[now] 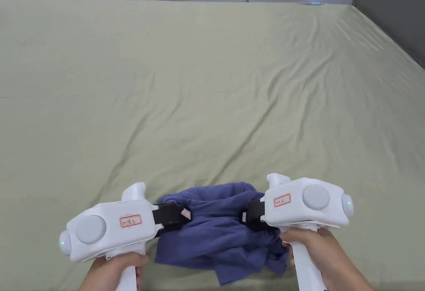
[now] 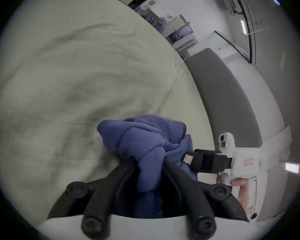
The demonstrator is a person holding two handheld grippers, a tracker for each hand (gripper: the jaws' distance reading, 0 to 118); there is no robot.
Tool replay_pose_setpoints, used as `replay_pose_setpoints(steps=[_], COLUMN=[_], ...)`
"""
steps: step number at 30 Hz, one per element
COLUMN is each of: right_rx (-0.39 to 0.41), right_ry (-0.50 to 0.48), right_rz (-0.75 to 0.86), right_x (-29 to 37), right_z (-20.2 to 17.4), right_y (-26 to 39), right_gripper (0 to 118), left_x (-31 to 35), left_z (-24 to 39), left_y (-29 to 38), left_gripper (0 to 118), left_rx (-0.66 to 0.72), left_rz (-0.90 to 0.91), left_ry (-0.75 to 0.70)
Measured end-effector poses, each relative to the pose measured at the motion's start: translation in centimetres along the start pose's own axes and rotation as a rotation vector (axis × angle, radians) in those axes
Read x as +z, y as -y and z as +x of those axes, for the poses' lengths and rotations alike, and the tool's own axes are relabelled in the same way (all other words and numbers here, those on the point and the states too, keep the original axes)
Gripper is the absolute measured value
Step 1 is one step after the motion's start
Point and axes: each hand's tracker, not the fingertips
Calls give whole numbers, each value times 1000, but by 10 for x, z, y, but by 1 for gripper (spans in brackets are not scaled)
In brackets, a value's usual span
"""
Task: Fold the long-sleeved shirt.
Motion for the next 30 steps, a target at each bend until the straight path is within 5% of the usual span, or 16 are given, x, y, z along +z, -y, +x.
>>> replay_pose_setpoints(steps=[5,13,20,30], right_rx=[22,273,477,694], right_ry=[50,161,167,-47], right_rz=[-1,184,328,406], right_x=[3,19,-17,-137], right_z=[-15,-108,-213,-385], right_y=[-3,-6,-21,-30], right_gripper=[3,3,3,3], left_x=[18,63,194,332], left_z=[10,-14,-115,-293], left_y=[-11,-48,-113,-188], left_gripper=[10,10,10,10], left_rx=[-70,-89,-128,-20], left_rz=[40,101,200,244], left_ry=[17,27,-67,-265])
